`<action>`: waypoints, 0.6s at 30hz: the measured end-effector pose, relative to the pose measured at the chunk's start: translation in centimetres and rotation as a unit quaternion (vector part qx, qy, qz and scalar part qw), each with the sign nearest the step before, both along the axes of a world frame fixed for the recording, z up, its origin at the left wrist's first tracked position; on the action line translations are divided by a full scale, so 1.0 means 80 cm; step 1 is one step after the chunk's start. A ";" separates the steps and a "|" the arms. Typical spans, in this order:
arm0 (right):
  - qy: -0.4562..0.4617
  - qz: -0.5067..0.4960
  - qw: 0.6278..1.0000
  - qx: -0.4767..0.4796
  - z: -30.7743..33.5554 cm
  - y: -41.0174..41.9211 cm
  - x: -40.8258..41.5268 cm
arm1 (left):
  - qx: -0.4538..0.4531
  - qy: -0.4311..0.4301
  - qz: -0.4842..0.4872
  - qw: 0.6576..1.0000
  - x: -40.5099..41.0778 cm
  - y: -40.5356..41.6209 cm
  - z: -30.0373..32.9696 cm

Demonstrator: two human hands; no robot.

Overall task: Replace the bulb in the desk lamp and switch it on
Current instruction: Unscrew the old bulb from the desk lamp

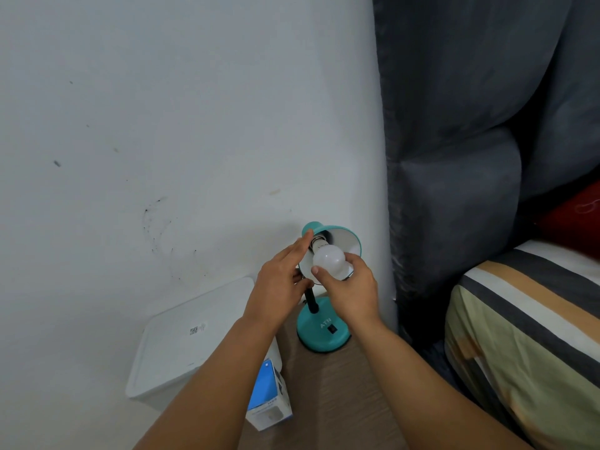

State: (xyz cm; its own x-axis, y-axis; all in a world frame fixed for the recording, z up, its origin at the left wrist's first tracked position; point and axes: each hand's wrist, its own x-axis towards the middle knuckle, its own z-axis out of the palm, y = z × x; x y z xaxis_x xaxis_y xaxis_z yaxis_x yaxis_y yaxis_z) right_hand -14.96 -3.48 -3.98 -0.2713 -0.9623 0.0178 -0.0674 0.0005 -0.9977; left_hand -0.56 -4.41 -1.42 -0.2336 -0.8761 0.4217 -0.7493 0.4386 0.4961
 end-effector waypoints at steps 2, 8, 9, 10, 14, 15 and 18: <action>0.013 -0.002 1.000 -0.005 -0.004 -0.002 0.002 | 0.002 0.006 -0.005 1.000 0.001 0.000 0.000; 0.010 0.005 1.000 0.019 -0.006 0.002 0.004 | 0.004 0.004 0.001 1.000 0.000 0.000 0.001; 0.008 0.002 1.000 0.024 -0.003 0.001 0.002 | 0.004 0.004 0.003 1.000 -0.001 0.000 0.001; 0.010 -0.001 1.000 0.026 -0.001 0.000 0.000 | 0.005 0.005 0.003 1.000 -0.001 0.001 0.001; 0.027 0.004 0.999 0.017 0.003 -0.003 -0.004 | 0.007 0.016 -0.004 1.000 -0.001 0.001 0.002; 0.031 0.005 0.999 0.017 0.003 -0.003 -0.004 | 0.009 0.017 -0.005 1.000 -0.001 0.001 0.002; 0.037 0.006 0.999 0.008 0.000 0.000 -0.003 | 0.005 0.000 0.003 1.000 -0.001 0.000 0.001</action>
